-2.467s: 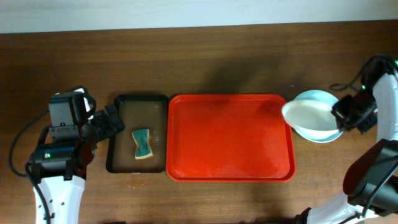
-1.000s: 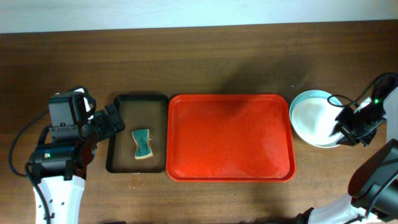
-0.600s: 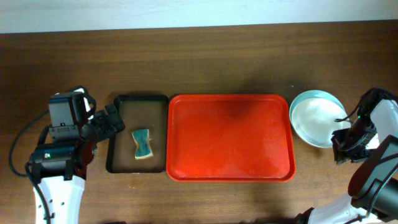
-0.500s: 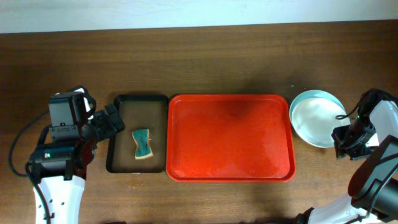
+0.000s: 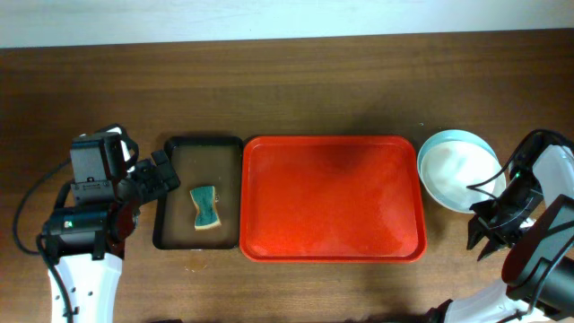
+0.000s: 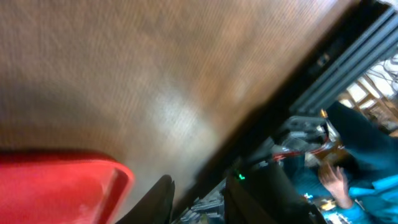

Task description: Clean dirty plates on tray and stack at the side

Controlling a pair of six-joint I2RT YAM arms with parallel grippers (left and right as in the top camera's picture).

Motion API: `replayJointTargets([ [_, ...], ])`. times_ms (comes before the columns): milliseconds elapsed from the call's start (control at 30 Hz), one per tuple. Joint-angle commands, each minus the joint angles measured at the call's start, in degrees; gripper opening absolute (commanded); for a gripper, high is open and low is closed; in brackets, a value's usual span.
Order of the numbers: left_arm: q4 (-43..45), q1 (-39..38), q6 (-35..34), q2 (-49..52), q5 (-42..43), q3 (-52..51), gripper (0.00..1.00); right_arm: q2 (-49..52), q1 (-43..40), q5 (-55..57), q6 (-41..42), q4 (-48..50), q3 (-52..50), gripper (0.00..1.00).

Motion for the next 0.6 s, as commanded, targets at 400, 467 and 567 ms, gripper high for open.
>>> replayJointTargets([
  [400, 0.11, 0.20, -0.37, -0.28, -0.44, 0.68, 0.99, -0.42, -0.11, 2.67, 7.02, 23.39, -1.16, 0.04],
  [467, 0.09, 0.20, -0.37, -0.28, -0.44, 0.68, 0.99, -0.39, -0.11, 2.64, 6.99, 26.86, -1.16, 0.04],
  [567, 0.09, 0.20, -0.37, -0.28, -0.44, 0.68, 0.99, -0.37, -0.11, 2.58, 7.02, 31.04, -1.16, 0.04],
])
